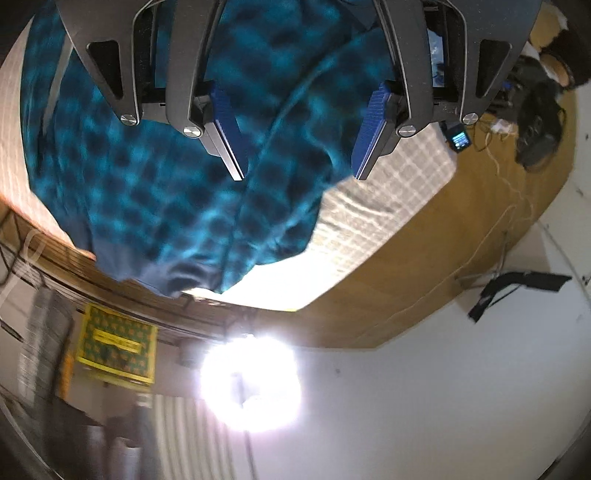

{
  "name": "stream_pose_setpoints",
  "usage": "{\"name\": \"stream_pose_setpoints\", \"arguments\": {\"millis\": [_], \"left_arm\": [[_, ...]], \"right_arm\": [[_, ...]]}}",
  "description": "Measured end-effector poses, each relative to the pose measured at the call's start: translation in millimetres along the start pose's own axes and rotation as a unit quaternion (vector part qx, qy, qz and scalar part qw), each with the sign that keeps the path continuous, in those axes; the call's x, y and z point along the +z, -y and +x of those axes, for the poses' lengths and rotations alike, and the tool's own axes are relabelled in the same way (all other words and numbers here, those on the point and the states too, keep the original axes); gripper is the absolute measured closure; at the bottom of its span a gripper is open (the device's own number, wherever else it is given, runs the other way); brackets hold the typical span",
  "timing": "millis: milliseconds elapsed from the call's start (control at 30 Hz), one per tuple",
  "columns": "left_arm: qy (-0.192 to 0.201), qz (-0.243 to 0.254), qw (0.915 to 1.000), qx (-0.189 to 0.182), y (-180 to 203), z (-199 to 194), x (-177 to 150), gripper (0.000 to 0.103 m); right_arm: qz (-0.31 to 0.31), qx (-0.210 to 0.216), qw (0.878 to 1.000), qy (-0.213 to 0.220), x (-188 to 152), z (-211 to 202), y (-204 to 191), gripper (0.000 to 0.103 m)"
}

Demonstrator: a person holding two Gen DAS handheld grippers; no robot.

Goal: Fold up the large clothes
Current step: 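Lift the gripped side with the left tool and fold it toward the shirt's center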

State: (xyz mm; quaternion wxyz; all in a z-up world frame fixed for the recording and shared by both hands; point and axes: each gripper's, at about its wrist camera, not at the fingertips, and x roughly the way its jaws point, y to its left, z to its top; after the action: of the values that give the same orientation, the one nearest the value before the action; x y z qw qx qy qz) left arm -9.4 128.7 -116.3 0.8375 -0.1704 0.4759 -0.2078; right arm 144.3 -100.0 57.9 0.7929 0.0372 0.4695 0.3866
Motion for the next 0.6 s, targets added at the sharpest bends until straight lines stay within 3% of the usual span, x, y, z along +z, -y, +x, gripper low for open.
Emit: {"name": "stream_pose_setpoints", "arguments": {"millis": [33,67,233,433,500,567,600], "left_arm": [[0.004,0.000,0.9998,0.018,-1,6,1,0.064],[0.006,0.000,0.9993,0.037,-1,12,2,0.062],[-0.011,0.008,0.9943,0.106,-15,38,3,0.062],[-0.027,-0.004,0.9949,0.097,-29,55,1,0.062],[-0.032,0.003,0.9951,0.094,-28,58,0,0.066],[-0.034,0.008,0.9946,0.098,-28,61,1,0.088],[-0.035,0.005,0.9945,0.099,-29,62,1,0.092]], "right_arm": [[-0.004,0.003,1.000,-0.005,6,6,-1,0.045],[-0.007,0.005,1.000,-0.014,15,20,-3,0.045],[-0.008,0.008,0.998,-0.054,40,86,-12,0.045],[0.005,0.015,0.995,-0.096,53,165,-21,0.045],[0.000,0.006,0.993,-0.116,52,192,-25,0.045],[-0.008,-0.014,0.991,-0.136,50,220,-27,0.045],[-0.011,-0.021,0.989,-0.143,49,230,-27,0.045]]}}
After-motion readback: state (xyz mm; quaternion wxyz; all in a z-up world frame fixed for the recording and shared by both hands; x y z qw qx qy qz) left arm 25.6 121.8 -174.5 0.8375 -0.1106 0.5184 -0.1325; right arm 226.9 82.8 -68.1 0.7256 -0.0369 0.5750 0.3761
